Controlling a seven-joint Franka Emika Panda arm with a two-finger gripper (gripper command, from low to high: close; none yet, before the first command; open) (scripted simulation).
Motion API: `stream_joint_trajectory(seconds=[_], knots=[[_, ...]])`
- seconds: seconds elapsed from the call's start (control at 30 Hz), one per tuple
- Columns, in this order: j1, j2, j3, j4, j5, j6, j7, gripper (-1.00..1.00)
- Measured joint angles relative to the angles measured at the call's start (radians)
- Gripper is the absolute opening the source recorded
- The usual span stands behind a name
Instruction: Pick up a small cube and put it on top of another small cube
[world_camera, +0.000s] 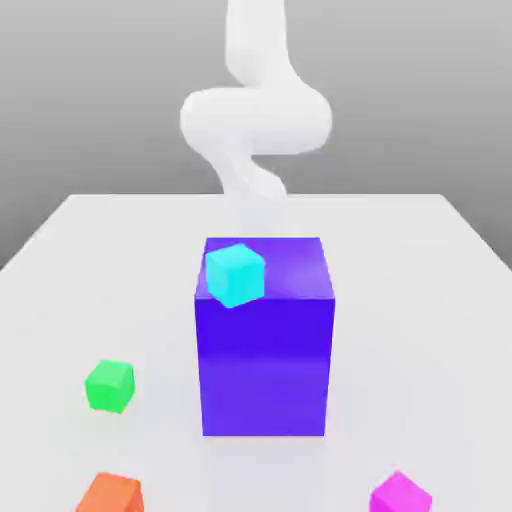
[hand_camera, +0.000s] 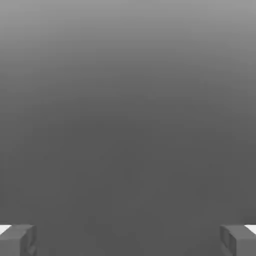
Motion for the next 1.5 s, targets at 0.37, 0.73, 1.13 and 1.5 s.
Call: stream_joint_trajectory(seconds=[0.37,0.73,1.13,1.5], knots=[[0.082,0.405,0.023,0.004,0.006,0.122,-0.141,0.0],[0.151,0.804,0.066,0.007,-0.017,0.243,-0.259,0.0],[0.206,1.227,0.064,0.044,-0.091,0.444,-0.296,-1.0],[0.192,1.104,0.083,0.017,-0.073,0.348,-0.31,-1.0]])
